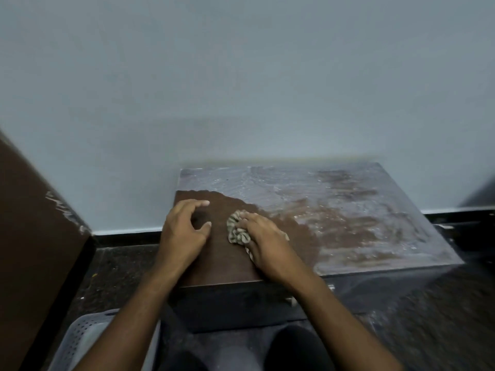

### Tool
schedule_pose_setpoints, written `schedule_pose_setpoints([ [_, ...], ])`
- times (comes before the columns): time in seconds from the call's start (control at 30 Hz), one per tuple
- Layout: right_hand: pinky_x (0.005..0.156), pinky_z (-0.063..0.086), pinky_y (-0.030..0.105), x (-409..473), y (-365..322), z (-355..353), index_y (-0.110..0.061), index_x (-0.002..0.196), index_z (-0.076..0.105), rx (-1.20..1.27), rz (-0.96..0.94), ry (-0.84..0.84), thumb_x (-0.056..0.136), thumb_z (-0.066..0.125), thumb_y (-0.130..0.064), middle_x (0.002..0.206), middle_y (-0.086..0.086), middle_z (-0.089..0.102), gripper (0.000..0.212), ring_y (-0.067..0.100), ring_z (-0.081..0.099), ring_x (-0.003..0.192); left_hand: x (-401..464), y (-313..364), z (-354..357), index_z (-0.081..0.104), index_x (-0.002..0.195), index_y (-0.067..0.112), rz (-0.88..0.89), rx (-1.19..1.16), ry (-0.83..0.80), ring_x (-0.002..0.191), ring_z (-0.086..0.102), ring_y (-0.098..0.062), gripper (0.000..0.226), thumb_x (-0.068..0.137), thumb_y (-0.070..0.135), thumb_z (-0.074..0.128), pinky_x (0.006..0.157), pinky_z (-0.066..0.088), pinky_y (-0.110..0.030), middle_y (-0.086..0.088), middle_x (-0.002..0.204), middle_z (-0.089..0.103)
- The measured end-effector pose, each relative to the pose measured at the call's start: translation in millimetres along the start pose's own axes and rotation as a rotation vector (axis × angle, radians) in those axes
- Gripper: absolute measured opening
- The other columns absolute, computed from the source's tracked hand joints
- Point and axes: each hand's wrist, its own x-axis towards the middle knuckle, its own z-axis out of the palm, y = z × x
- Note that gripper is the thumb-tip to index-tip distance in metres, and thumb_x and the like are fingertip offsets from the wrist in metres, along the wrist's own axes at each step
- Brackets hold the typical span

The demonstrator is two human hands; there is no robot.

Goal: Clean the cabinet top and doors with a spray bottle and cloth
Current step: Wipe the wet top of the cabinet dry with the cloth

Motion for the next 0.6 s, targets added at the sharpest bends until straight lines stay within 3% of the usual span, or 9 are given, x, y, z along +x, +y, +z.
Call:
schedule_pose_setpoints([
  [0.17, 0.117, 0.029, 0.032, -77, 25, -28, -0.023, 0.136, 0.054, -0.025, 0.072, 0.022, 0.092, 0.051, -0.012, 0.152, -0.003, 0.043, 0.046, 0.019, 0.036, 0.142, -11, 34, 35, 0.064, 0.117, 0.027, 0.107, -0.027, -0.15, 0.11, 0.052, -0.004, 0.042, 0.078, 0.017, 0.075, 0.098, 0.043, -0.027, 0.015, 0.116, 0.058],
  [0.3, 0.117, 0.031, 0.041, -53, 38, -33, -0.021, 0.141, 0.051, -0.054, 0.091, 0.061, 0.094, 0.054, -0.008, 0.153, 0.0, 0.042, 0.048, 0.02, 0.034, 0.143, -18, 49, 49, 0.065, 0.116, 0.027, 0.122, -0.046, -0.221, 0.105, 0.054, -0.006, 0.04, 0.079, 0.018, 0.075, 0.094, 0.047, -0.03, 0.013, 0.112, 0.06],
  [0.6, 0.121, 0.023, 0.035, -90, 28, -34, -0.021, 0.144, 0.049, -0.057, 0.053, 0.056, 0.097, 0.051, -0.01, 0.157, 0.0, 0.039, 0.049, 0.018, 0.029, 0.146, -22, 47, 43, 0.066, 0.114, 0.028, 0.101, -0.016, -0.249, 0.093, 0.049, 0.0, 0.034, 0.081, 0.021, 0.073, 0.086, 0.045, -0.019, 0.017, 0.101, 0.059],
])
